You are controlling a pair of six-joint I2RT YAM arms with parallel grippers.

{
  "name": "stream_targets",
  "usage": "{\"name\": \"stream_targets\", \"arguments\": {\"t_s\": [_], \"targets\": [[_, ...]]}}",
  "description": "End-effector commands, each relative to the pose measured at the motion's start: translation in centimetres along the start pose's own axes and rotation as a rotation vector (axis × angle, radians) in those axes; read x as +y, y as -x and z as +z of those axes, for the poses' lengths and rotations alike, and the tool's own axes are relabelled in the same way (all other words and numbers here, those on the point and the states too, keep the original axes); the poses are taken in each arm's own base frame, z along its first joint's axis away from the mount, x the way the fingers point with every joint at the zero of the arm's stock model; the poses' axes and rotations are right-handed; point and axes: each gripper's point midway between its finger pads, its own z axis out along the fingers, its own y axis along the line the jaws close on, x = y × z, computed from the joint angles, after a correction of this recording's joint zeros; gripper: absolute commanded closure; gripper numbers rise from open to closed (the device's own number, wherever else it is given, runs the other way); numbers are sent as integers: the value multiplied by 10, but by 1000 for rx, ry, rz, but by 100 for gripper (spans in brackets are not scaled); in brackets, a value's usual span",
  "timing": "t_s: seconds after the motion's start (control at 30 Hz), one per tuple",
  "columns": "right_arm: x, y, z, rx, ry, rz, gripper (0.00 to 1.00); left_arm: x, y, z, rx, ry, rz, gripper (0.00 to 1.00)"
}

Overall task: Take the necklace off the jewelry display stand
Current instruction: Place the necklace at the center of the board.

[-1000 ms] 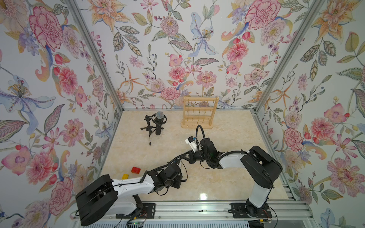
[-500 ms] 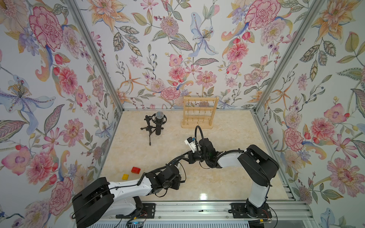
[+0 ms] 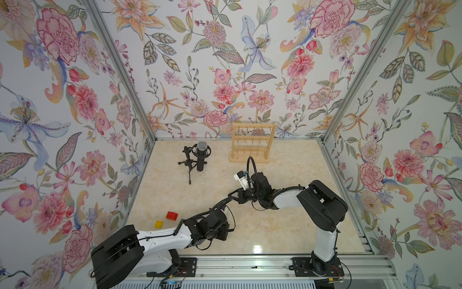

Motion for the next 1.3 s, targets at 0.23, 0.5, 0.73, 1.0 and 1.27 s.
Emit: {"name": "stream_targets", "arguments": {"t_s": [0.23, 0.5, 0.73, 1.0, 1.27], "targets": [[-13, 5, 6, -3, 21, 59, 94, 38, -48, 4, 143, 132, -7, 100], [-25, 3, 11, 7, 2, 89, 90, 38, -48, 4, 142, 129, -8, 100], [-34, 3, 14, 10, -12, 107, 87, 39, -49, 5, 141, 128, -7, 100], [-41, 5, 16, 8, -23, 124, 87, 38, -49, 4, 139, 125, -6, 100], [-41, 3, 15, 20, -64, 101, 83, 38, -49, 5, 137, 125, -6, 100]]}}
